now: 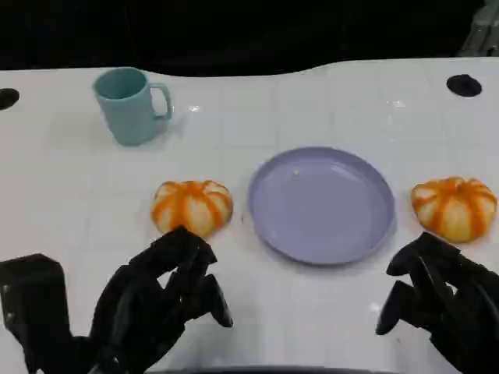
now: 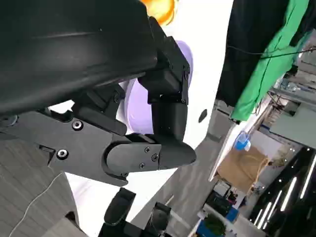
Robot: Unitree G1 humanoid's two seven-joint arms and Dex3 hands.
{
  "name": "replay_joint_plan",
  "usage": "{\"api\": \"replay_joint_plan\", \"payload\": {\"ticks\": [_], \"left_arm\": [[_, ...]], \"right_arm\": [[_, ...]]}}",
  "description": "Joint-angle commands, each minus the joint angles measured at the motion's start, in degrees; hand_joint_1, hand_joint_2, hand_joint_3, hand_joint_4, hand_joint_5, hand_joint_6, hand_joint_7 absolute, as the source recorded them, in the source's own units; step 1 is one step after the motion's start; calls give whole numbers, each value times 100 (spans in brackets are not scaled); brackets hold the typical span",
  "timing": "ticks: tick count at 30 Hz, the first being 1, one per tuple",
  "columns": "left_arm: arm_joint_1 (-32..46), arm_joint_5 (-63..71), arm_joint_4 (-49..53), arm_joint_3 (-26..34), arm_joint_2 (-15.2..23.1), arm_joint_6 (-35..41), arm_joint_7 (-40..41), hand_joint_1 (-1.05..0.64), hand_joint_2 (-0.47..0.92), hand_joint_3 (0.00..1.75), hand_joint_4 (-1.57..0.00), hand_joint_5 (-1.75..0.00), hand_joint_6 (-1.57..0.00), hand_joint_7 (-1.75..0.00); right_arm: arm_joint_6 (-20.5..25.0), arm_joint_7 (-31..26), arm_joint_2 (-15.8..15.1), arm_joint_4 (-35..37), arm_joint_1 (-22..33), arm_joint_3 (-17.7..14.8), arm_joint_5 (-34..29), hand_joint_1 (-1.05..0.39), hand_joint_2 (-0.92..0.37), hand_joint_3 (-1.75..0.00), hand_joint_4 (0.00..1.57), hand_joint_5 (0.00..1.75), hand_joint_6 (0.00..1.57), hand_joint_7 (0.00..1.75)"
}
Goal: Grasp the bread from the table and place it into the plate.
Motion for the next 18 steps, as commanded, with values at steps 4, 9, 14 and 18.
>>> {"api": "replay_joint_plan", "payload": {"ticks": [4,9,14,18], "left_arm": [[8,-21,40,23,52,-45,-37,-57,92,41,-88,-175,-66,-175],[-2,-36,11,29,25,24,39,-57,92,41,-88,-175,-67,-175],[-6,-36,31,31,32,7,9,-57,92,41,-88,-175,-67,-175],[-13,-54,26,40,33,36,15,-56,92,41,-88,-175,-67,-175]], "right_arm": [[62,-87,-50,-60,-23,-31,21,-46,-92,-39,64,175,50,162],[48,-49,-74,-46,-26,-39,42,-46,-92,-38,64,175,50,162],[30,-37,-80,-36,-26,-40,31,-46,-92,-38,63,175,49,162],[79,-74,-61,-59,-29,-54,56,-46,-92,-38,64,175,50,162]]}}
